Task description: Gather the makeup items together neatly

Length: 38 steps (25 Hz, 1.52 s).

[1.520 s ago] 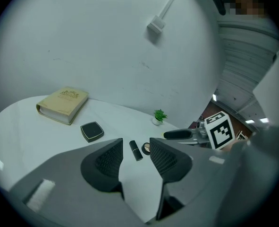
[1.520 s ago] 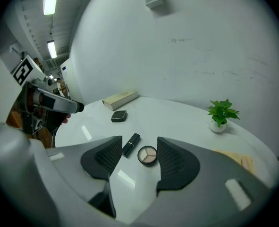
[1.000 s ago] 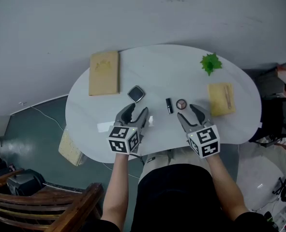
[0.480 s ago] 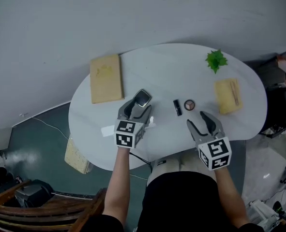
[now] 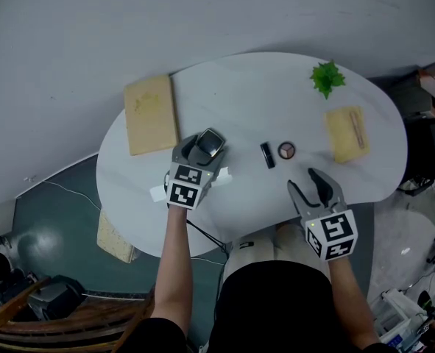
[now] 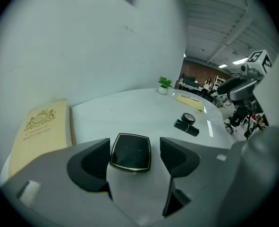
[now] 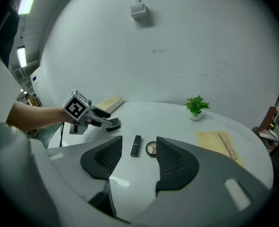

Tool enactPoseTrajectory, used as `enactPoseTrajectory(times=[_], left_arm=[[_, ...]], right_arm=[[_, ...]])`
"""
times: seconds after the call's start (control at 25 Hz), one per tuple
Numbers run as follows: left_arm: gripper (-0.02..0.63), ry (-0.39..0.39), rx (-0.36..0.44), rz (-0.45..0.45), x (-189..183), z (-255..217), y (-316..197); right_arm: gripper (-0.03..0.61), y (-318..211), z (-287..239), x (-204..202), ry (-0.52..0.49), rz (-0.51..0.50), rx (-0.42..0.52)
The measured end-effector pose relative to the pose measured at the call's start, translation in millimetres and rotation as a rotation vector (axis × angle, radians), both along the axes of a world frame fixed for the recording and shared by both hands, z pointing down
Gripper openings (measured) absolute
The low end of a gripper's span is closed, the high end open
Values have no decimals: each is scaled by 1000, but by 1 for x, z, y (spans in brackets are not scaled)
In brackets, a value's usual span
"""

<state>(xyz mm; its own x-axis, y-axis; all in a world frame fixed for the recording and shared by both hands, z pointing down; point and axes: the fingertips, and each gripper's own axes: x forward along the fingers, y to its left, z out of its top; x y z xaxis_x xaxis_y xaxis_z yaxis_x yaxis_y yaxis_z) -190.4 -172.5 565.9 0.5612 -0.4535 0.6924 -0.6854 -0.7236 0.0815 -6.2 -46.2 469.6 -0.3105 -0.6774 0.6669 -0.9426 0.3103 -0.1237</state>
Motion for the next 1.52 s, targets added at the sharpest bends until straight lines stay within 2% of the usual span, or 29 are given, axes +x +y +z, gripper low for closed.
enactPoseTrajectory(times=[0.2, 0.84, 1.52], left_arm=[[331, -21, -22, 5, 0, 15, -6], [313, -43, -36, 21, 1, 24, -9], [302, -54, -71, -54, 5, 19, -4]], right_arm=[[219, 2, 4, 1, -1, 14, -13], [219, 3, 7, 4, -15, 59, -22], [219, 5, 2, 6, -13, 35, -8]])
